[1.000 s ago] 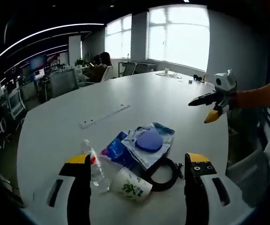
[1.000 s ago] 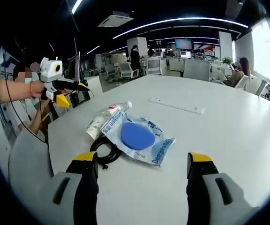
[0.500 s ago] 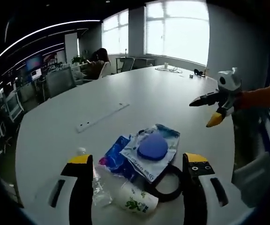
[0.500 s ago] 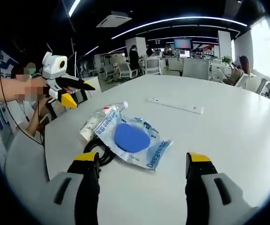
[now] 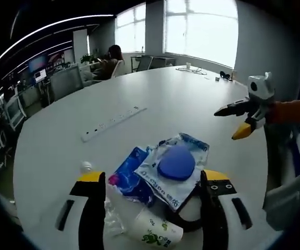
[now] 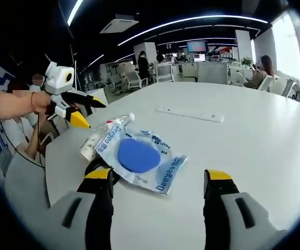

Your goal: Arrange the tabletop items into an orderly group along one side of the table until the central work area is clear of visible clutter.

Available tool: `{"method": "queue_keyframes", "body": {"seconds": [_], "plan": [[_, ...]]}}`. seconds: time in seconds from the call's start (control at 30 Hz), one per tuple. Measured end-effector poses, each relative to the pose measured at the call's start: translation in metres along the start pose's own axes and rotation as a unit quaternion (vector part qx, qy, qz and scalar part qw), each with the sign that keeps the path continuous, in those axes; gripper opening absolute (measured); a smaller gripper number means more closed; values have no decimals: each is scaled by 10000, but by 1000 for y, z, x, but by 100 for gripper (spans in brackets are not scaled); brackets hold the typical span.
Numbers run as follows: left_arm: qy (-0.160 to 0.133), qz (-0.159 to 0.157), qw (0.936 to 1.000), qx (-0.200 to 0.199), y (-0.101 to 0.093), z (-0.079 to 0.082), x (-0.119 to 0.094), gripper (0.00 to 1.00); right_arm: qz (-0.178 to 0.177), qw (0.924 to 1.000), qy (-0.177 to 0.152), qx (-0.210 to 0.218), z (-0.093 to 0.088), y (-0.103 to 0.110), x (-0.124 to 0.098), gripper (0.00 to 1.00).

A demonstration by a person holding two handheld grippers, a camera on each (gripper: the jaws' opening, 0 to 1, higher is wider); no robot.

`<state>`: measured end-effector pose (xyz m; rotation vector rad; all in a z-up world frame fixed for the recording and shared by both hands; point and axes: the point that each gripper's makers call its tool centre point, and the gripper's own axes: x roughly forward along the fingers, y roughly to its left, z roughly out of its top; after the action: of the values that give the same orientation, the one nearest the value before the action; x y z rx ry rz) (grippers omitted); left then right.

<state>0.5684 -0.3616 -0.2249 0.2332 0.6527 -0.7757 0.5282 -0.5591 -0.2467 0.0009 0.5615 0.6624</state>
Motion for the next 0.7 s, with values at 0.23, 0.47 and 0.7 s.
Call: {"method": "queue_keyframes", "body": {"seconds": [0.23,0.47,0.7], "plan": [[104,48,9999,-55,3,-6,11,70,-14,10000,14,62,-4,0,12,65],[236,87,9994,-220,7,-15,23,64,-61,9997,70,210,-13,-2,25,59],[357,118,9990,-230,8,-23,33,55,-124,9992,150,338,-23,-6,36,53]]}}
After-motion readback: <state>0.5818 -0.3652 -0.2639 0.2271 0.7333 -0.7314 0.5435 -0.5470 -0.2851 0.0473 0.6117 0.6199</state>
